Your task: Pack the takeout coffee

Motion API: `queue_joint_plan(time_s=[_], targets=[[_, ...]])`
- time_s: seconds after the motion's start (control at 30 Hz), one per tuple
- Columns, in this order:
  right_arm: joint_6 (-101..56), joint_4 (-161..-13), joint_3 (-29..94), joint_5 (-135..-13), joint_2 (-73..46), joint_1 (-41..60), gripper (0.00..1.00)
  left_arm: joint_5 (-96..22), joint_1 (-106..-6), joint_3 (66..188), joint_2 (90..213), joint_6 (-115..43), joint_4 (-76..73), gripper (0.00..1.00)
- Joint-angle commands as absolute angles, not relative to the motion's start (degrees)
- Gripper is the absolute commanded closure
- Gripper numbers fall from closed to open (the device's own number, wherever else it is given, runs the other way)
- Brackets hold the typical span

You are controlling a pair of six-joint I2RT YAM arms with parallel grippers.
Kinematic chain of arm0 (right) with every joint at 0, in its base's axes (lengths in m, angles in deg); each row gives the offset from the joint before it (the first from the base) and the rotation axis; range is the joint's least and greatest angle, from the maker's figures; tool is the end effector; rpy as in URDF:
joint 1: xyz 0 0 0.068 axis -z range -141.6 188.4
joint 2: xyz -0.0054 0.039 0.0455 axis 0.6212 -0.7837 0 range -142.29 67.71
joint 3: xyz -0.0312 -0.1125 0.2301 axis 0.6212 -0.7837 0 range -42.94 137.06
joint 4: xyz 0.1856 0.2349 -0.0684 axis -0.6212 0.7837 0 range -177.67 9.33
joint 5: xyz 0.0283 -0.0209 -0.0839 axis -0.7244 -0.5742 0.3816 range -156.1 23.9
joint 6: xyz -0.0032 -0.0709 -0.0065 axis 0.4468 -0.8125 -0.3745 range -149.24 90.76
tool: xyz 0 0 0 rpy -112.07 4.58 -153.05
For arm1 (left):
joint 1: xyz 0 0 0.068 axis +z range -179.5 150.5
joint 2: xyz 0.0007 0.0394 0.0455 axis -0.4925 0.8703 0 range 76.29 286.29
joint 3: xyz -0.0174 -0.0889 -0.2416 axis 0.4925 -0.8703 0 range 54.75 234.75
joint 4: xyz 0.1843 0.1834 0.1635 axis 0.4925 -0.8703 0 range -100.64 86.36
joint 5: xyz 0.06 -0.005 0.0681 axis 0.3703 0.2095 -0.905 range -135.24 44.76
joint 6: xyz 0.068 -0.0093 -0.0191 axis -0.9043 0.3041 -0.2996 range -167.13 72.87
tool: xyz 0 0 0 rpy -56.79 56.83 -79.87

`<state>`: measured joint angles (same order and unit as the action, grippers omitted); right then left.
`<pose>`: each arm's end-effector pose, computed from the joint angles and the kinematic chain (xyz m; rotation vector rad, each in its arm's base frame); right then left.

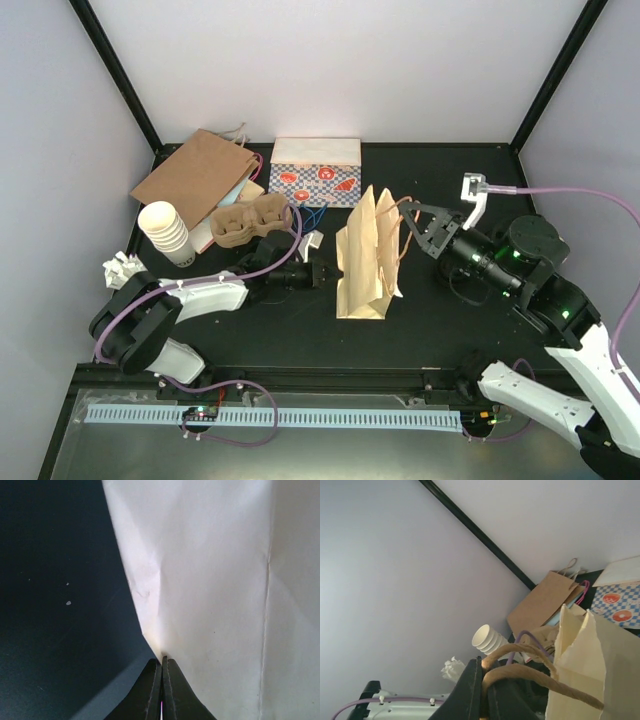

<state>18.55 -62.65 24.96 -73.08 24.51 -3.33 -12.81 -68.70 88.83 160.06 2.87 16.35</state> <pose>0.1537 0.1466 0.4600 -0.0134 1.7379 1.2901 0.2404 -0.2364 0.1147 0.1741 2.3811 -1.4477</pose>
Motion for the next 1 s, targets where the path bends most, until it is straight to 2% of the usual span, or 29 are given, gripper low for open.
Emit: queue_joint_plan(time_s=[0.0,0.6,0.97], targets=[[15.24,-62.53,29.44,-68.13,25.96,-3.12,0.99,-12.82,-67.49,86.84,160.31,0.84,15.32,0.98],[8.94,-58.70,32.02,-63.34,28.35,-3.16,0.99,-7.93,-65.17,83.29,157.31,1.94,20.86,0.99],[2.63,-62.67,22.32,-66.56,31.87,-3.14,0.99,-10.85,-65.12,82.93,150.03,-2.75,15.67,0.95]])
